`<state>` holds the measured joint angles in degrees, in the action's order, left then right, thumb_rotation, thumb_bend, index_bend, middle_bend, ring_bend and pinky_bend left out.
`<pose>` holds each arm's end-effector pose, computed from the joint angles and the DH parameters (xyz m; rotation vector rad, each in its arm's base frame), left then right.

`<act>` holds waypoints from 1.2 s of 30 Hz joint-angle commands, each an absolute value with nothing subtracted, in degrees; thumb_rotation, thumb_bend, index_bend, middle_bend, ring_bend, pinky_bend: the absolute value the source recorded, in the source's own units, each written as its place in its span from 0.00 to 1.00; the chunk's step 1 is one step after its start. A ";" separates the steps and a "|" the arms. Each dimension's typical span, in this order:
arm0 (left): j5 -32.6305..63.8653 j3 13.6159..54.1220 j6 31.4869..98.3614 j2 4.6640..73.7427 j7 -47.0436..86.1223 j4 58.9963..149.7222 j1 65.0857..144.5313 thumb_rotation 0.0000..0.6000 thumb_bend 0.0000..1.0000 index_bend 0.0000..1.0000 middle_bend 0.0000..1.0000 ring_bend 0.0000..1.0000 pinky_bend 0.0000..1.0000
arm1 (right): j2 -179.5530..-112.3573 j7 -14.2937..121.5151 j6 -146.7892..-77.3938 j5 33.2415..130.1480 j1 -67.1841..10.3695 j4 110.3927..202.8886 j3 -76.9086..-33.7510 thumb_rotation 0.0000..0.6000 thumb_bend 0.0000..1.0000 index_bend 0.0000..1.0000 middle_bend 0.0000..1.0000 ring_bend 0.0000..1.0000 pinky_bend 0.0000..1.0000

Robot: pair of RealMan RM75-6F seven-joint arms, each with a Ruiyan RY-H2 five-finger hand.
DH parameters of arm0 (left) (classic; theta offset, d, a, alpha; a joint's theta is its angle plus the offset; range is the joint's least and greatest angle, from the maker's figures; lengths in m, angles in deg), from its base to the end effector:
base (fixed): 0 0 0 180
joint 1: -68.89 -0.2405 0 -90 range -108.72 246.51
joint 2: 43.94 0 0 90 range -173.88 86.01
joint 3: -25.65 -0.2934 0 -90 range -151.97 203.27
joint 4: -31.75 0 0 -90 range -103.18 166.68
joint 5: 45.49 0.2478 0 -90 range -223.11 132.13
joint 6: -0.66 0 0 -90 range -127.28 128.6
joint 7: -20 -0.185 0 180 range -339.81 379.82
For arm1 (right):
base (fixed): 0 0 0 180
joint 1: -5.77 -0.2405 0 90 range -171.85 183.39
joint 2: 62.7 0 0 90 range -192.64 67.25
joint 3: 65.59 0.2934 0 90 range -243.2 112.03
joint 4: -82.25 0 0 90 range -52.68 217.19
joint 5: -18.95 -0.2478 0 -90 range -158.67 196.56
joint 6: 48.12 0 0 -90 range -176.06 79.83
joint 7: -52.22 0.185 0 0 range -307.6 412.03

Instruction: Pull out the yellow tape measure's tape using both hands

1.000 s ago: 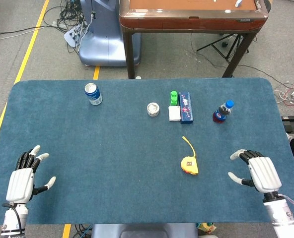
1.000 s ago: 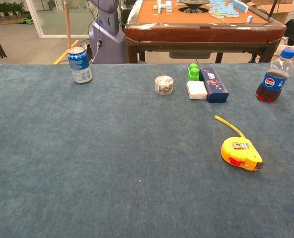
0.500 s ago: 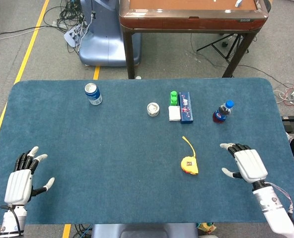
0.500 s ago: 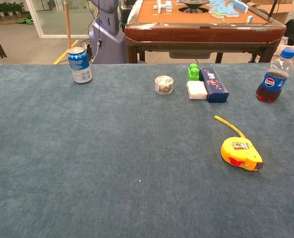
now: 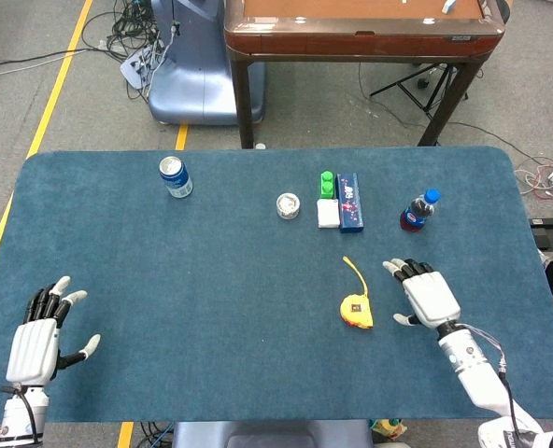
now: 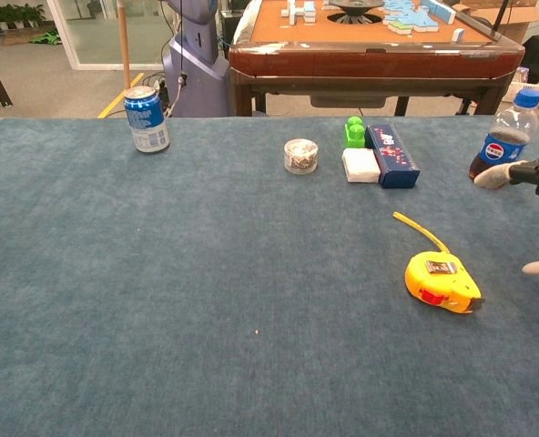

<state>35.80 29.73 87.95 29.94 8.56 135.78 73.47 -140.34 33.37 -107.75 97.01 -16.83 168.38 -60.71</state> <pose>-0.2984 0.2249 0.0797 -1.2524 -1.0535 -1.0105 -0.3082 -0.3280 -0.0010 1.8086 -0.8662 0.6767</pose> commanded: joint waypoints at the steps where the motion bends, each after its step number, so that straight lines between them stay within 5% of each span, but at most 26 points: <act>1: 35.69 29.70 87.82 29.93 8.64 135.60 73.45 1.00 0.21 0.23 0.07 0.01 0.00 | -142.51 32.95 -106.10 96.56 -18.13 166.02 -61.20 1.00 0.16 0.15 0.17 0.16 0.23; 14: 35.98 29.73 88.24 29.41 9.21 135.22 73.13 1.00 0.21 0.23 0.07 0.01 0.00 | -149.92 32.50 -103.53 96.96 -22.01 160.28 -61.34 1.00 0.16 0.15 0.16 0.15 0.22; 27: 35.92 29.86 88.52 28.73 10.13 134.90 72.74 1.00 0.21 0.23 0.07 0.01 0.00 | -158.77 28.93 -102.23 92.74 -27.40 158.20 -56.57 1.00 0.16 0.15 0.16 0.15 0.22; 36: 35.87 29.69 88.71 28.36 10.86 134.52 72.31 1.00 0.21 0.23 0.07 0.01 0.00 | -154.17 28.93 -99.23 87.34 -27.44 165.08 -57.13 1.00 0.16 0.15 0.22 0.15 0.22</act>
<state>35.88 29.70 88.72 28.37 10.85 134.54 72.32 -155.55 28.66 -99.98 88.55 -27.63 163.70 -56.87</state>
